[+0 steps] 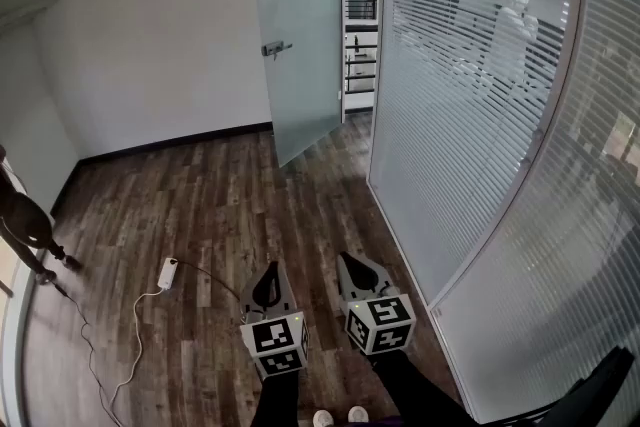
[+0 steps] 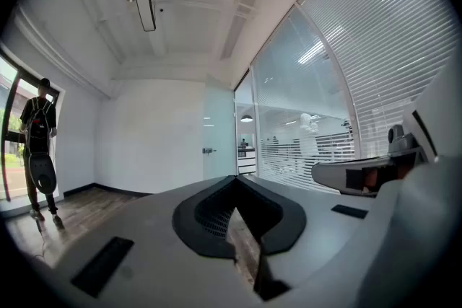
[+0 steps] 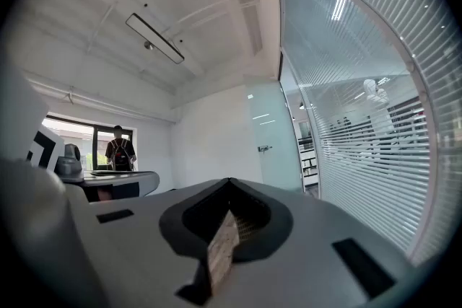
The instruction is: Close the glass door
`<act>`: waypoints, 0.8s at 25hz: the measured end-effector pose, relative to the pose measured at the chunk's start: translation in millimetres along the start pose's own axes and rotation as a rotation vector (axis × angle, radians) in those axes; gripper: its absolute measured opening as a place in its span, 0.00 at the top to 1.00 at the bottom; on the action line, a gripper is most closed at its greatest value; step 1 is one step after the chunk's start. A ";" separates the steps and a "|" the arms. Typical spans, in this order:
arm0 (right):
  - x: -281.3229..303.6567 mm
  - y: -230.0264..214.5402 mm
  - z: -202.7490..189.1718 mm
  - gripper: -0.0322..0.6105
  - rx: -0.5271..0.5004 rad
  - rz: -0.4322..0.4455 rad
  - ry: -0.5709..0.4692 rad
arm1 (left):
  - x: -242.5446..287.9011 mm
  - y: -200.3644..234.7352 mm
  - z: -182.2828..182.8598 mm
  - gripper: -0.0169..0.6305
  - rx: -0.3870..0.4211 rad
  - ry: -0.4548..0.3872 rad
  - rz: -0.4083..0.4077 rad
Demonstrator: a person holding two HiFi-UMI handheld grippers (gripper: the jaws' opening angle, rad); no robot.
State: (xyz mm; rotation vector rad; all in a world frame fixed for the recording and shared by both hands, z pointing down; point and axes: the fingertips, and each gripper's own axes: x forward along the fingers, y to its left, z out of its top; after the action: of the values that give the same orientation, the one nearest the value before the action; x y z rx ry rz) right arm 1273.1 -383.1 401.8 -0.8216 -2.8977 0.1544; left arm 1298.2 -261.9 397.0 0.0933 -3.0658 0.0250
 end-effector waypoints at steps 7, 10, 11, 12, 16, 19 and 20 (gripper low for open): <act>5.6 0.2 4.7 0.95 0.001 0.001 -0.001 | 5.0 3.0 3.9 0.97 0.001 0.004 -0.001; 4.2 1.7 3.8 0.95 -0.002 0.001 -0.003 | 3.2 2.9 3.2 0.97 0.003 0.004 -0.003; 3.5 2.6 3.0 0.95 -0.002 0.000 -0.005 | 2.1 3.3 2.8 0.97 0.002 0.002 -0.003; 3.0 3.3 2.6 0.95 0.000 -0.001 -0.008 | 1.3 3.8 2.7 0.97 0.001 0.001 -0.003; 4.3 -1.0 5.4 0.95 0.017 -0.014 -0.018 | 2.5 4.1 5.3 0.97 0.001 0.001 -0.003; 5.8 -3.2 4.8 0.95 0.025 -0.026 -0.010 | 2.7 6.5 3.9 0.97 -0.005 0.010 -0.002; 5.9 -2.3 3.8 0.95 0.029 -0.028 -0.007 | 1.4 9.0 1.7 0.97 -0.009 0.017 0.000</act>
State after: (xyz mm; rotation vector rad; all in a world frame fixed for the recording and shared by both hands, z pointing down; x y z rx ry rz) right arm 1266.4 -382.2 398.9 -0.7764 -2.9050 0.1957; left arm 1296.1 -253.1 395.3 0.0920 -3.0484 0.0116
